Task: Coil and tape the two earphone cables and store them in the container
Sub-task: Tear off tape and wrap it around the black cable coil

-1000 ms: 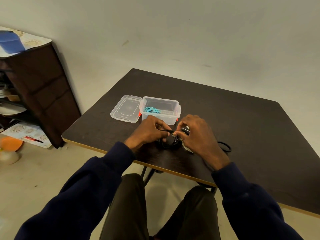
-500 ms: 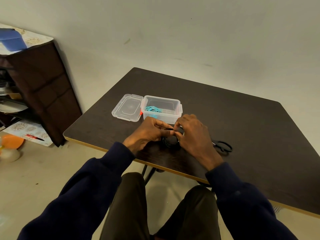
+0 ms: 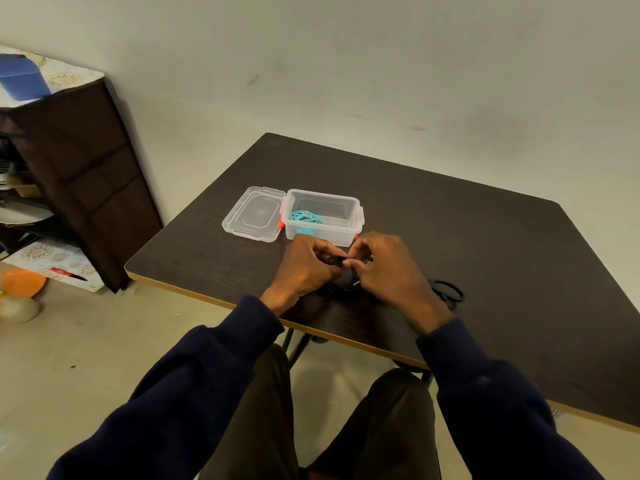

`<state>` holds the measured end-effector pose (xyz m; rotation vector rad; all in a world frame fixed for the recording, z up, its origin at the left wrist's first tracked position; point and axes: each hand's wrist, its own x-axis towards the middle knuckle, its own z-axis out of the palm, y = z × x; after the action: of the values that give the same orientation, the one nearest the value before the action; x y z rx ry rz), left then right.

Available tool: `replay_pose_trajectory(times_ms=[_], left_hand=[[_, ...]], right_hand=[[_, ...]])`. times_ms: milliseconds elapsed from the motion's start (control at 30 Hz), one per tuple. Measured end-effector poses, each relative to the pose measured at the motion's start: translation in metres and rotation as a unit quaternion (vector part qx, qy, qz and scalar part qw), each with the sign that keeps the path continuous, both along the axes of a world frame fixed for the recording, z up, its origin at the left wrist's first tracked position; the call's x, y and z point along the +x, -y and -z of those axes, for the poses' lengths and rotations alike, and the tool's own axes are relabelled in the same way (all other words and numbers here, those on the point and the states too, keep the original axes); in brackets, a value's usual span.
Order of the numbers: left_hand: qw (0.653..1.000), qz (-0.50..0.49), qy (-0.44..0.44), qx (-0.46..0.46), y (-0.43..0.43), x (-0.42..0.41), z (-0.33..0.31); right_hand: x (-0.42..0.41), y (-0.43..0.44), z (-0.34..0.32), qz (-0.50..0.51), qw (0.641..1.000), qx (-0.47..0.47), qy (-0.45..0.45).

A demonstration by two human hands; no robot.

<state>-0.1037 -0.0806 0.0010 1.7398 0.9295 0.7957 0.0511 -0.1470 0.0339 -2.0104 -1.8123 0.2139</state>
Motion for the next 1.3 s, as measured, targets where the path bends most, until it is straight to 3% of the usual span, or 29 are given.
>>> replay_pose_trajectory(times_ms=[533,1067,1300], left_hand=[[0.997,-0.027,0.036,0.061,0.0052,-0.001,0.0011],[0.994,-0.053,0.095,0.008,0.0065,0.0004,0.0039],[0.988,-0.095,0.118,-0.019,0.0058,0.001,0.0018]], right_hand=[[0.0052,-0.0035,0.0027,0.044,0.976,0.027,-0.212],[0.0079,-0.0039,0.0039,0.06,0.969,0.016,-0.24],[0.004,0.0004,0.0007,0.015,0.967,0.003,-0.253]])
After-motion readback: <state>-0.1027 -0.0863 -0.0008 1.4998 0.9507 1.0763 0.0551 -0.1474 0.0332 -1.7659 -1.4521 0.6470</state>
